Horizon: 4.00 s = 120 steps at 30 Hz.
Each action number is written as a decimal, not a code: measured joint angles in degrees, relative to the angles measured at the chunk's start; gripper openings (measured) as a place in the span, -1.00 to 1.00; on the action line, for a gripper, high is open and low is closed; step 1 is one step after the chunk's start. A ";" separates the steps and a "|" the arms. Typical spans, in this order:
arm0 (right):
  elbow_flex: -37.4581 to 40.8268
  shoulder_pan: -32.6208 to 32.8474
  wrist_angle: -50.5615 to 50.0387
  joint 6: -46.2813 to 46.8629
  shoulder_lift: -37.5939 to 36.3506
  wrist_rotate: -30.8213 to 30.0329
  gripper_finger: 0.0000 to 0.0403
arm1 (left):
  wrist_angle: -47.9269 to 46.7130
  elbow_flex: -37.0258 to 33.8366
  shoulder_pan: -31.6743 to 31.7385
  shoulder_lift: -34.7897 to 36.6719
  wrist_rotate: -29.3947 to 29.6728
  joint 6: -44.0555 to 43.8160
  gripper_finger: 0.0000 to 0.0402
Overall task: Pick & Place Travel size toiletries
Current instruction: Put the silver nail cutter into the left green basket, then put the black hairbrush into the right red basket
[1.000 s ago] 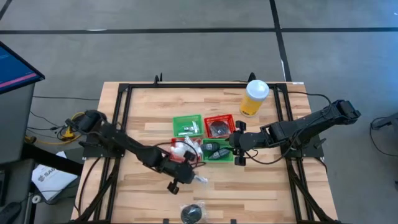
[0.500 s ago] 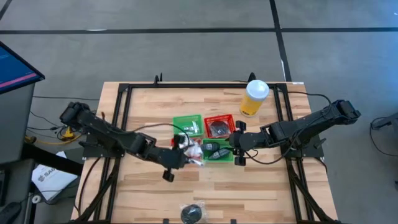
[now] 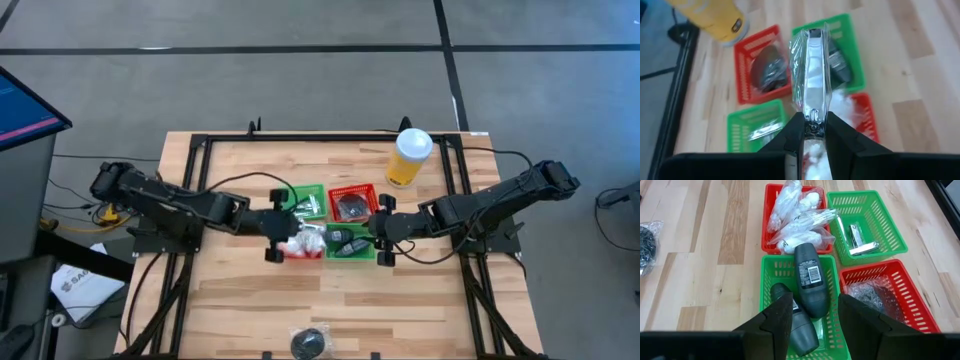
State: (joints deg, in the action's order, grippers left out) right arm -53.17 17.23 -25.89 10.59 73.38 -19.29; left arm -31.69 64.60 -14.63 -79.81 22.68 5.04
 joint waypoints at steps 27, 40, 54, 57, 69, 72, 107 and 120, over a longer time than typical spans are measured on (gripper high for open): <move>0.00 0.00 0.02 -0.02 0.00 0.00 -0.27 | -0.28 -9.63 15.88 -0.04 -1.58 -3.66 -0.76; 0.00 0.00 0.02 -0.02 0.00 0.00 -0.27 | 2.48 -12.22 17.72 -0.07 -3.56 -3.89 -0.76; 0.00 0.00 0.02 -0.02 0.00 0.00 -0.27 | 3.44 -12.22 17.72 -0.07 -3.50 -3.87 -0.55; 0.00 0.00 0.02 -0.02 0.00 0.00 -0.27 | 3.68 -12.22 17.72 -0.06 -3.48 -3.87 -0.47; 0.00 0.00 0.02 -0.04 0.00 0.00 -0.27 | 4.51 -12.22 17.63 -0.06 -3.43 -3.88 -0.36; 0.00 0.00 0.00 -0.04 0.00 0.00 -0.27 | 4.51 -12.22 17.10 -0.07 -3.46 -4.02 -0.37; -0.02 0.00 0.22 -0.02 0.00 0.00 -0.27 | 32.62 -20.17 -13.32 -2.93 -22.60 -28.33 -0.37; -0.02 0.00 0.78 -0.02 0.02 -0.01 -0.27 | 47.12 -20.79 -15.89 -14.85 -27.58 -30.36 -0.37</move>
State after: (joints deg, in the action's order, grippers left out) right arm -53.19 17.23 -25.11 10.57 73.41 -19.30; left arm 15.42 43.81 -30.52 -94.66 -4.91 -25.32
